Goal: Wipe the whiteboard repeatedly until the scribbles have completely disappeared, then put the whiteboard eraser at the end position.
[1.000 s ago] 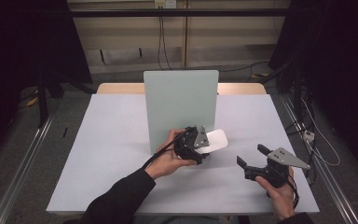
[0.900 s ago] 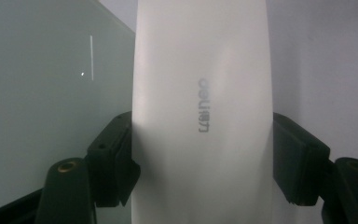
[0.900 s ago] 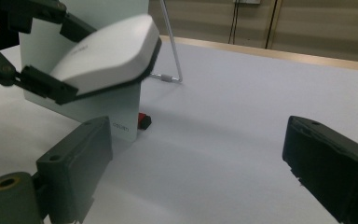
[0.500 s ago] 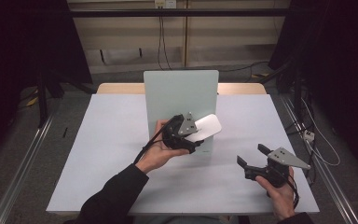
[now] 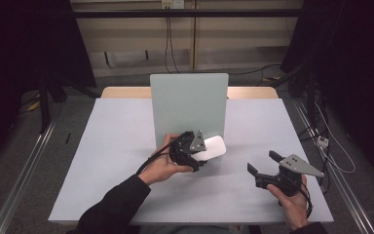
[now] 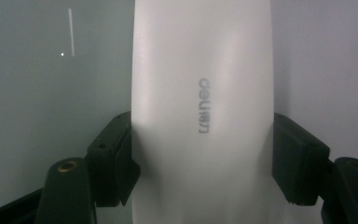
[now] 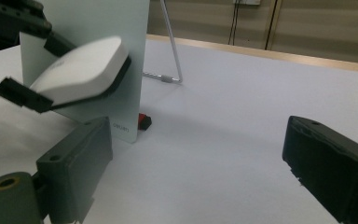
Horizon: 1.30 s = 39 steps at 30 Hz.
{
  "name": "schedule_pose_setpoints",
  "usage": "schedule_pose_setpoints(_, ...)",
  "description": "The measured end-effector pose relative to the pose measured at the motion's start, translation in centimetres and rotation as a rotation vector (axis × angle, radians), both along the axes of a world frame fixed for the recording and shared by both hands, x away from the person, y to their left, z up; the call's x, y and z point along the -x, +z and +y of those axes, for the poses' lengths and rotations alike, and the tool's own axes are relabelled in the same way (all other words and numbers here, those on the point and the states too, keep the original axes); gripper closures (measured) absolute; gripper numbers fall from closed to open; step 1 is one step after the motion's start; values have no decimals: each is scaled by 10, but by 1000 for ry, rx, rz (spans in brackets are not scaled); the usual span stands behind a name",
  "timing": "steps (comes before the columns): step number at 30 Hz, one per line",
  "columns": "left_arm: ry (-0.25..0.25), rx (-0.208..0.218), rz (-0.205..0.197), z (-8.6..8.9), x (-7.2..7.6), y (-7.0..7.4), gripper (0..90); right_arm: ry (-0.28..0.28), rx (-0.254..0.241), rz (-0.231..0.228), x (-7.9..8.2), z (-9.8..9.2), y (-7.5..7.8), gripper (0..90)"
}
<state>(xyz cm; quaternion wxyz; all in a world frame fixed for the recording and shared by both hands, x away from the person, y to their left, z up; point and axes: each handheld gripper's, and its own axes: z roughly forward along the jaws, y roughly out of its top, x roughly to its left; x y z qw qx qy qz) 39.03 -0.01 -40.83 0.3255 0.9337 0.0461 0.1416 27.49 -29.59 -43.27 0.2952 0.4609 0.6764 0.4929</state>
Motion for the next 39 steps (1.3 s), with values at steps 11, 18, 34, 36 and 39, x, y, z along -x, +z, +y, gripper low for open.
schedule_pose_setpoints(11, -38, -85, 60, -2, 2, -14, 309, -2, 1, 1, -1, 0, 0, 81)
schedule_pose_setpoints(18, -45, -4, 50, 5, 3, -4, 309, -3, -6, 4, -3, 1, 0, 81)
schedule_pose_setpoints(34, 34, 180, 98, 38, 0, 23, 309, 3, -2, 2, -2, 2, 0, 81)
schedule_pose_setpoints(36, 42, 178, 104, 41, -2, 25, 309, 4, -1, 3, -2, 2, 0, 81)
schedule_pose_setpoints(39, 45, 186, 127, 44, -3, 25, 309, 5, -4, 6, -2, 2, 0, 81)
